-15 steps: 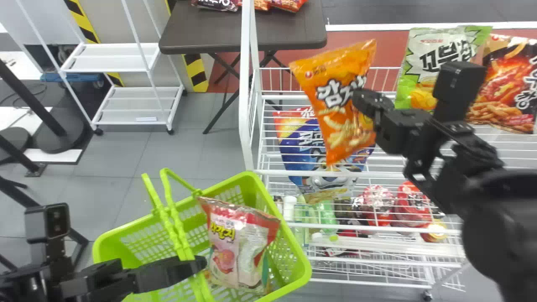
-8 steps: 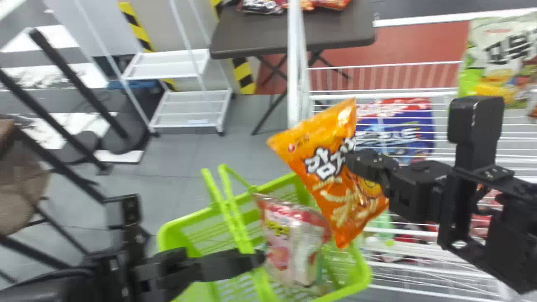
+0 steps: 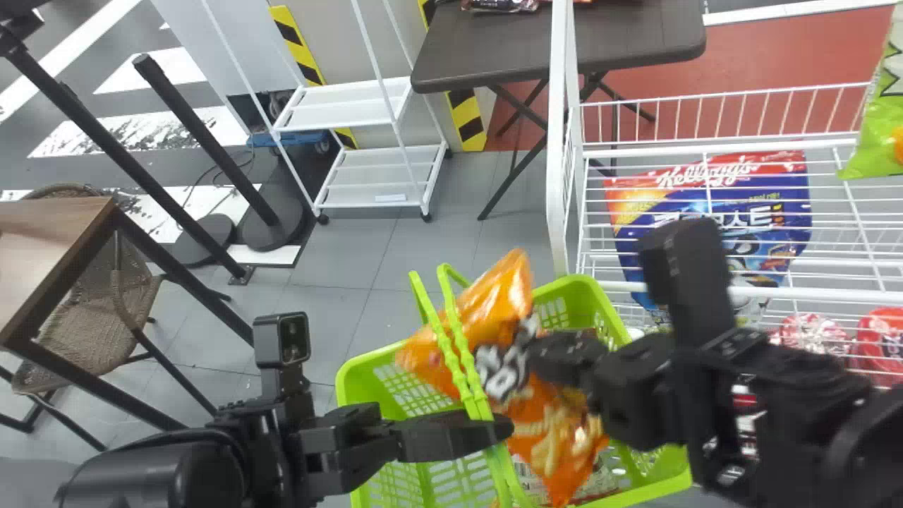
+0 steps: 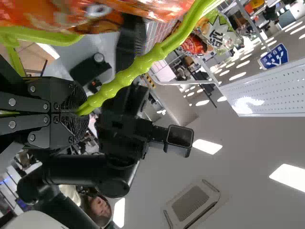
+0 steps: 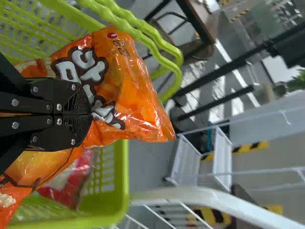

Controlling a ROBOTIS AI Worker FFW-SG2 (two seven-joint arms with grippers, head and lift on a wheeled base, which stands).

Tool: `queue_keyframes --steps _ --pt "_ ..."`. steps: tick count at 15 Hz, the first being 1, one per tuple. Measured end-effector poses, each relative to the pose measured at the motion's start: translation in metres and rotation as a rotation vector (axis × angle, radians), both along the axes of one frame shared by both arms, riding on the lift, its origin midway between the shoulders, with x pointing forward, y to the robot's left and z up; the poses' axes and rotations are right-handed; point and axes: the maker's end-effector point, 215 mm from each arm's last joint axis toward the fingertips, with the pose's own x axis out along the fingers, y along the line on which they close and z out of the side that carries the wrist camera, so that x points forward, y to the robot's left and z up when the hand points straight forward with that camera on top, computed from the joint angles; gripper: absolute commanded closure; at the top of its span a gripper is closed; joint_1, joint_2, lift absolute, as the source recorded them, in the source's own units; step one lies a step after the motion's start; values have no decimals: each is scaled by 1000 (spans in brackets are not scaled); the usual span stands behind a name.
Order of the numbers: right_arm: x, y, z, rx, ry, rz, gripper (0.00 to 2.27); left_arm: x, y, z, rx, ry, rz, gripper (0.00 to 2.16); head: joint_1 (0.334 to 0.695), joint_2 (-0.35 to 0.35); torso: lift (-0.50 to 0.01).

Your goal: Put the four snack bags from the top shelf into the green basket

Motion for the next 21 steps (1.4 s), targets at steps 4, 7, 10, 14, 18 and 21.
queue_keyframes --steps 4,7,10,14,18,21 --pt "-30 -1 -55 -163 131 95 2250 0 -2 1 -4 -3 -5 2148 695 350 -4" --pt "-21 41 -68 -124 105 161 2240 0 -6 2 -9 -3 -11 2148 695 350 -4" --pt "-18 72 -65 -61 121 206 1183 -1 -8 4 -9 -8 -15 2148 695 350 -4" --pt "-6 49 -65 -43 142 160 6 0 -7 3 -5 -8 -14 2148 695 350 -4" --pt "29 -20 -36 54 142 19 33 1 -5 2 -4 -5 -12 2148 695 350 -4" --pt "91 -99 2 121 30 -189 46 1 -5 2 -4 -4 -12 2148 695 339 -4"
